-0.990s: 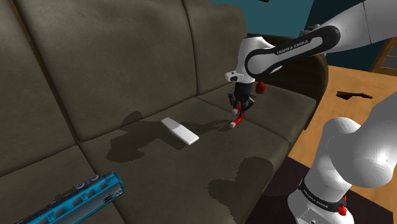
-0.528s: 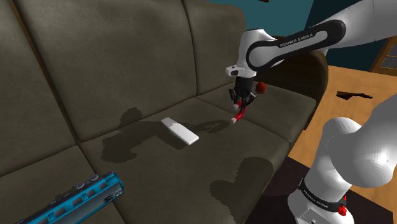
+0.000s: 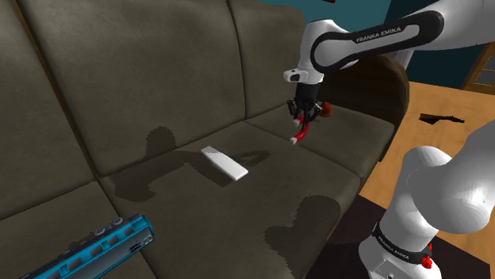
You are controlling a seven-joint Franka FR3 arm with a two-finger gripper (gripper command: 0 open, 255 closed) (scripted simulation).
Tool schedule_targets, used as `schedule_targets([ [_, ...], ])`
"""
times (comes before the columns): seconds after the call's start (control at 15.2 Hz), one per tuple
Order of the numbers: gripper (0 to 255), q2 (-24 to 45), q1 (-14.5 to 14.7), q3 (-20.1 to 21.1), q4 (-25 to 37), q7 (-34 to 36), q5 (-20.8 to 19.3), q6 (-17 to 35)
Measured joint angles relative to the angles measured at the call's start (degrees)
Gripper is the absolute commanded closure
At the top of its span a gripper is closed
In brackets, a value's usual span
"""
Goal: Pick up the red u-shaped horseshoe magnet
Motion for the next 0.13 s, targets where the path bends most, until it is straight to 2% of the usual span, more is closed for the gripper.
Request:
schedule_targets([
  [0.13, 255, 0.0, 0.1, 0.1, 1.1, -0.1, 0.1, -1.1],
])
